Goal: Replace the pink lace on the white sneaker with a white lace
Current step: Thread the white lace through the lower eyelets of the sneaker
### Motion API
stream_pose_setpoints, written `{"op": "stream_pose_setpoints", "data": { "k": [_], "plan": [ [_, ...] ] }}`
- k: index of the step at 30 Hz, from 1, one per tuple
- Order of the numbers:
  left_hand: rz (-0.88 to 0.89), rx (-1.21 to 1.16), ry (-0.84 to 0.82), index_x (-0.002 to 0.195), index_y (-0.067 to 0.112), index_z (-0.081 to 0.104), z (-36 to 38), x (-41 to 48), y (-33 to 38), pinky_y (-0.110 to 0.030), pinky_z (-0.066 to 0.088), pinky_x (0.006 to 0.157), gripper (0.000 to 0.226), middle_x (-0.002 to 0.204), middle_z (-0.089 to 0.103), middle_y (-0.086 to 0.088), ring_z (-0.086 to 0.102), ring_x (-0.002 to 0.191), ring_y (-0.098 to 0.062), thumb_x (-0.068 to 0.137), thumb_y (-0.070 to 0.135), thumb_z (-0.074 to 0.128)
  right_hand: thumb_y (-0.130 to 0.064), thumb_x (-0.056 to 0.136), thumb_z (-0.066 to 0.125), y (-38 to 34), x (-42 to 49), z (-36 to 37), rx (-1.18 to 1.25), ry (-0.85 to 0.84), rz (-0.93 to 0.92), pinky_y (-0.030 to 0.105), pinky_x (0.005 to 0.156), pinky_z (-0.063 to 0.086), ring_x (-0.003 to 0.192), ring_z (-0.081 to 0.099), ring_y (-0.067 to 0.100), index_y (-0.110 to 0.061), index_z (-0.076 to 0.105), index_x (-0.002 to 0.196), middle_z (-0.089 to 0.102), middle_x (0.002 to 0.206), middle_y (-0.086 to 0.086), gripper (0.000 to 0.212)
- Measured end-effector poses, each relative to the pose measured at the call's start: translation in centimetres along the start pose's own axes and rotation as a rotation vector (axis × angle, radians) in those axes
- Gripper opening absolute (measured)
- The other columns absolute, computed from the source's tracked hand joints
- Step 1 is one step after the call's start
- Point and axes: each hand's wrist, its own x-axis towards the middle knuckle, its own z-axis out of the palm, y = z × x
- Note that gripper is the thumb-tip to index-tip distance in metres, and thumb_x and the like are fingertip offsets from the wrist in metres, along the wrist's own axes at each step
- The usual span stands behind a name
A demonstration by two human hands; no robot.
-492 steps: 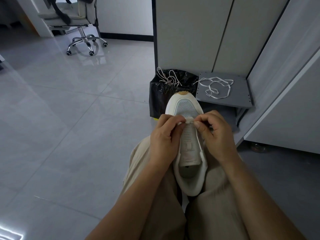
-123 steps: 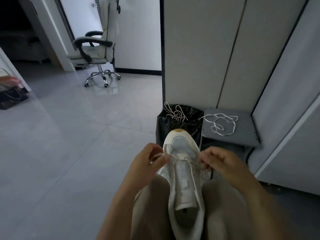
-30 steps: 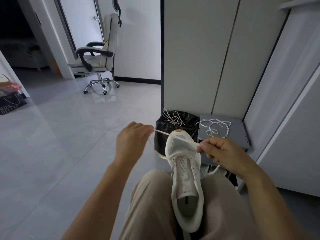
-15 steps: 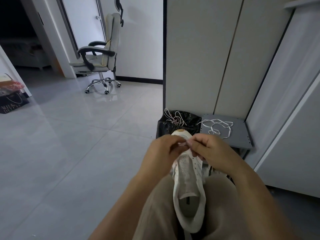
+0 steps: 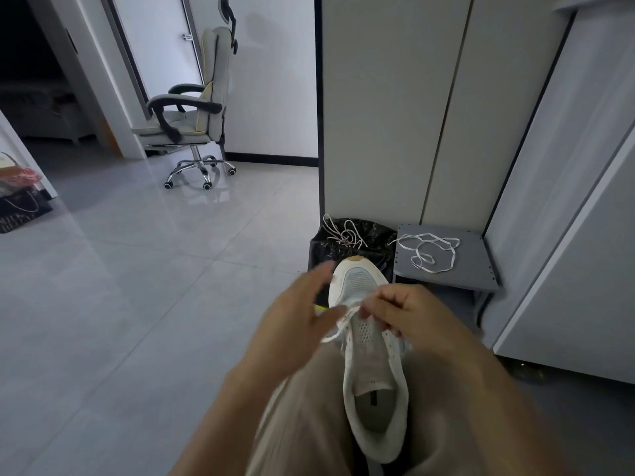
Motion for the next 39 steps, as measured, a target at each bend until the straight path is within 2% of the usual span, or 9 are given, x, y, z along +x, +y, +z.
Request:
{"op": "stream_pose_setpoints", "data": {
  "k": [5, 12, 16, 18, 22, 26, 29, 34, 39],
  "plan": [
    [-0.046, -0.242, -0.005, 0.089, 0.018, 0.068, 2.7, 0.2, 1.6, -0.008, 0.039, 0.056, 0.01, 0.069, 0.057, 0.016, 0.053, 0.056, 0.006, 0.085, 0.01, 0.064, -0.025, 0.086, 0.063, 0.5, 0.2, -0.1, 0.031, 0.098, 0.066, 0.01, 0.042, 0.032, 0.039, 0.04, -0.001, -0.016, 0.064, 0.067, 0.051, 0.043, -0.01, 0.021],
    [-0.153, -0.386, -0.043, 0.073, 0.031, 0.065, 4.2, -0.4, 0.6, -0.009, 0.036, 0.051, 0.019, 0.05, 0.055, 0.017, 0.047, 0.049, 0.001, 0.083, 0.015, 0.067, -0.016, 0.084, 0.066, 2.0, -0.3, 0.8, 0.155, 0.118, 0.08, 0.008, 0.044, 0.033, 0.041, 0.044, -0.002, -0.011, 0.064, 0.072, 0.053, 0.045, -0.012, 0.013],
    [-0.245, -0.527, 0.021, 0.072, 0.028, 0.071, 4.6, -0.3, 0.3, -0.016, 0.043, 0.062, 0.021, 0.065, 0.068, 0.007, 0.054, 0.061, -0.002, 0.083, 0.011, 0.067, -0.023, 0.085, 0.063, 3.0, -0.3, 0.6, 0.266, 0.267, 0.135, 0.01, 0.044, 0.034, 0.044, 0.041, 0.001, -0.008, 0.065, 0.074, 0.05, 0.052, -0.008, 0.018],
    [-0.308, -0.518, 0.062, 0.071, 0.03, 0.071, 5.1, -0.3, 0.1, -0.022, 0.044, 0.065, 0.021, 0.072, 0.07, -0.003, 0.054, 0.063, -0.007, 0.082, 0.013, 0.068, -0.028, 0.085, 0.062, 3.7, -0.3, 0.4, 0.099, 0.357, 0.125, 0.01, 0.05, 0.039, 0.051, 0.048, 0.002, -0.015, 0.062, 0.078, 0.055, 0.062, -0.007, 0.015],
    [-0.358, -0.363, 0.125, 0.086, 0.025, 0.075, 6.6, -0.5, 0.1, -0.022, 0.05, 0.074, 0.01, 0.079, 0.07, 0.011, 0.063, 0.074, -0.002, 0.084, 0.018, 0.068, -0.03, 0.077, 0.073, 4.4, -0.4, 1.8, -0.156, 0.353, 0.134, 0.013, 0.061, 0.04, 0.072, 0.051, 0.003, -0.021, 0.052, 0.085, 0.053, 0.087, -0.006, 0.024],
    [-0.345, -0.278, 0.146, 0.092, 0.023, 0.074, 7.5, -0.4, 0.5, -0.019, 0.047, 0.074, 0.011, 0.087, 0.07, 0.01, 0.062, 0.081, -0.004, 0.086, 0.024, 0.064, -0.016, 0.079, 0.067, 4.1, -0.4, 2.1, -0.389, 0.452, 0.09, 0.026, 0.073, 0.048, 0.08, 0.059, 0.012, -0.016, 0.064, 0.091, 0.061, 0.088, -0.004, 0.013],
    [-0.373, -0.305, 0.146, 0.094, 0.022, 0.073, 8.0, -0.2, 0.5, -0.021, 0.049, 0.078, 0.013, 0.09, 0.071, 0.006, 0.063, 0.085, -0.008, 0.087, 0.025, 0.062, -0.013, 0.078, 0.07, 4.3, -0.7, 1.4, -0.305, 0.47, 0.076, 0.027, 0.074, 0.049, 0.077, 0.062, 0.009, -0.014, 0.072, 0.087, 0.064, 0.077, -0.01, 0.01],
    [-0.395, -0.444, 0.183, 0.092, 0.016, 0.073, 8.8, -0.1, 0.9, -0.011, 0.048, 0.067, 0.011, 0.079, 0.068, 0.009, 0.062, 0.076, -0.004, 0.087, 0.019, 0.063, -0.009, 0.077, 0.071, 5.1, -0.9, 0.7, -0.066, 0.453, 0.091, 0.005, 0.063, 0.044, 0.072, 0.06, -0.01, -0.016, 0.073, 0.084, 0.065, 0.073, -0.018, 0.01],
    [-0.426, -0.515, 0.236, 0.088, 0.018, 0.072, 9.2, -0.2, 0.9, -0.012, 0.049, 0.064, 0.009, 0.078, 0.068, 0.01, 0.062, 0.075, -0.004, 0.087, 0.017, 0.063, -0.01, 0.078, 0.071, 5.2, -1.1, 1.0, -0.003, 0.439, 0.077, 0.005, 0.064, 0.045, 0.072, 0.061, -0.009, -0.026, 0.071, 0.082, 0.067, 0.075, -0.017, 0.016]
  ]
}}
